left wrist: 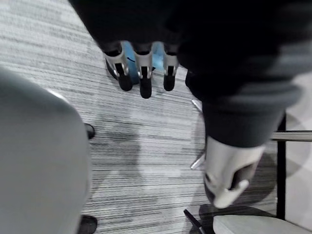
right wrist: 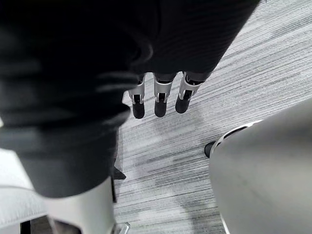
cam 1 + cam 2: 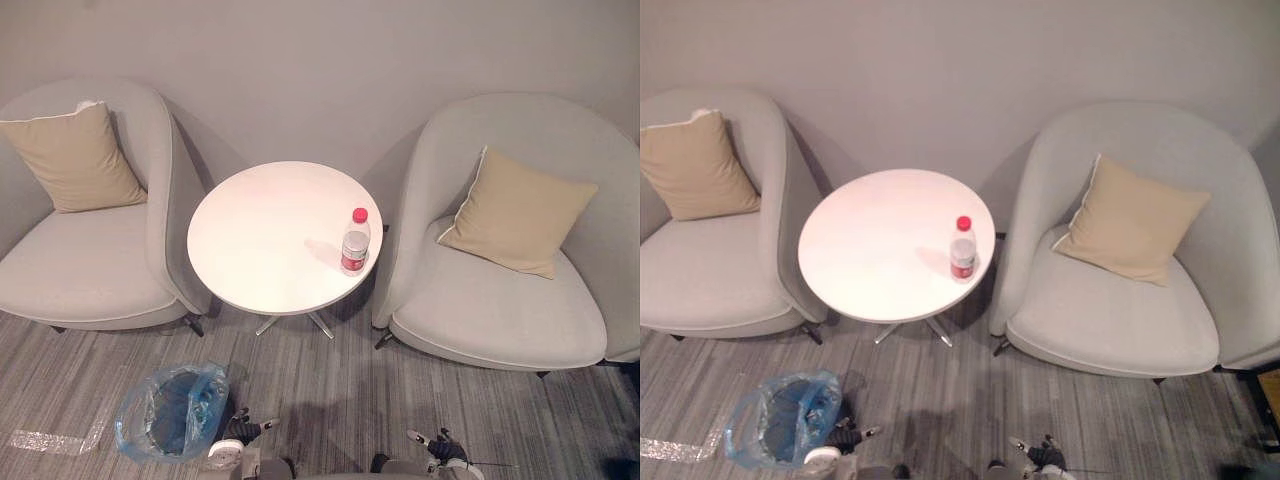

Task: Gather rubbish on tea table into small bin, then transfer packed bag to large trash can.

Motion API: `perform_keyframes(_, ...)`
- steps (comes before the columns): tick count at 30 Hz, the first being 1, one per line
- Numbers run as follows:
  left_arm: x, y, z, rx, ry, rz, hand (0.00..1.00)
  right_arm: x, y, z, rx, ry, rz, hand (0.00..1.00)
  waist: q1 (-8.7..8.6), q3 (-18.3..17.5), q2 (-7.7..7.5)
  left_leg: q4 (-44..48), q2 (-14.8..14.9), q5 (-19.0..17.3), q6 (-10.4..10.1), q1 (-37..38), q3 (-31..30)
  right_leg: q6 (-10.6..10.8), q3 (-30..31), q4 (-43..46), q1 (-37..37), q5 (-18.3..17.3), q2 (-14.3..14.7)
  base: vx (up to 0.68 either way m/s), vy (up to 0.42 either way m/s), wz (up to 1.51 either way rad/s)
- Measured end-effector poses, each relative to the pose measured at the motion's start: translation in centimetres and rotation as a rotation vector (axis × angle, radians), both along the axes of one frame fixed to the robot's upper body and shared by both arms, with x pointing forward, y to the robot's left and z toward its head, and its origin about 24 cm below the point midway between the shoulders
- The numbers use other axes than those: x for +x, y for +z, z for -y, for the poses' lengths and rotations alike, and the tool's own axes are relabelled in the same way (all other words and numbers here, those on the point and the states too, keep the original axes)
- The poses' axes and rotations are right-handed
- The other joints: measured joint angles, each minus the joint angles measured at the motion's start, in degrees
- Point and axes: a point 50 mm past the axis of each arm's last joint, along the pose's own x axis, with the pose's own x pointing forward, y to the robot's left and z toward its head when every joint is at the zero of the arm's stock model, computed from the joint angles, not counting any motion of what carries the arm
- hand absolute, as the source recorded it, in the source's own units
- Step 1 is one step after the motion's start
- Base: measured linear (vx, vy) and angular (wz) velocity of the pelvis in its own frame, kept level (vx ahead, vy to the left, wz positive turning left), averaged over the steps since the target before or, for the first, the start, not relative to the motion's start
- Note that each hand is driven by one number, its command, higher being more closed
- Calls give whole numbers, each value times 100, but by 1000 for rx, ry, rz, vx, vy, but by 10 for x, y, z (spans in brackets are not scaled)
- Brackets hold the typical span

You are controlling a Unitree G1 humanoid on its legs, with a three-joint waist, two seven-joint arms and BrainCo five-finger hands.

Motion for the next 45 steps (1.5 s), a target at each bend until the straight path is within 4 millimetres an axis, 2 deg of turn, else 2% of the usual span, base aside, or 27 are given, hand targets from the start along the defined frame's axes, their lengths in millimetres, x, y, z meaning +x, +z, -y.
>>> perform_keyframes(2,0,0,1,2,-9,-1,0,8,5,3,-32,39,29,0,0,-22,11,-41,1,17,10,11,-83,-26,-39,-133,96,48,25,69,-18,15)
perform_keyframes(4,-1,0,1,3,-13,-3,0,27,17,11,-94,93,109,0,2,-54,23,-147,-7,71,34,37,-90,-34,-34,-288,148,135,41,51,-1,4)
perform_keyframes(5,-2,-1,1,3,-12,-4,0,42,29,18,-143,122,182,0,6,-79,28,-198,-13,84,33,31,-88,-33,-23,-360,147,185,45,43,11,-2)
perform_keyframes(7,-2,0,1,2,-12,-3,0,57,44,26,-211,157,263,0,24,-89,32,-215,-14,94,48,13,-84,-41,2,-449,151,267,55,28,23,-4)
perform_keyframes(9,-2,0,1,3,-12,0,0,83,71,36,-313,204,390,0,38,-98,20,-322,-39,167,93,-4,-85,-60,33,-627,157,436,57,19,45,-2)
perform_keyframes(13,-3,0,0,4,-11,4,0,106,100,37,-416,252,526,0,70,-102,0,-357,-63,184,103,-13,-108,-75,88,-808,220,596,58,-1,35,1)
perform_keyframes(20,-2,2,-1,14,-24,26,0,124,117,33,-466,255,606,0,105,-115,-59,-384,-90,259,107,-93,-302,-70,-2,-902,288,609,53,-45,-19,15)
perform_keyframes(25,2,4,-1,16,-34,45,0,151,140,23,-487,274,712,0,142,-28,-86,-740,-110,569,68,-138,-473,-63,-93,-889,137,617,57,-89,-45,13)
perform_keyframes(30,7,6,1,17,-50,72,0,164,154,23,-487,242,767,0,158,112,-80,-1003,-142,789,59,-213,-724,-52,-176,-880,19,627,59,-110,-25,18)
perform_keyframes(35,9,8,1,16,-51,88,0,168,157,20,-473,236,783,0,169,185,-60,-1191,-155,934,60,-217,-813,-48,-186,-858,-53,633,59,-66,-6,6)
perform_keyframes(45,10,8,3,17,-62,91,0,169,157,18,-464,251,786,0,168,209,-20,-1190,-163,934,60,-206,-819,-48,-140,-872,-48,632,61,0,0,0)
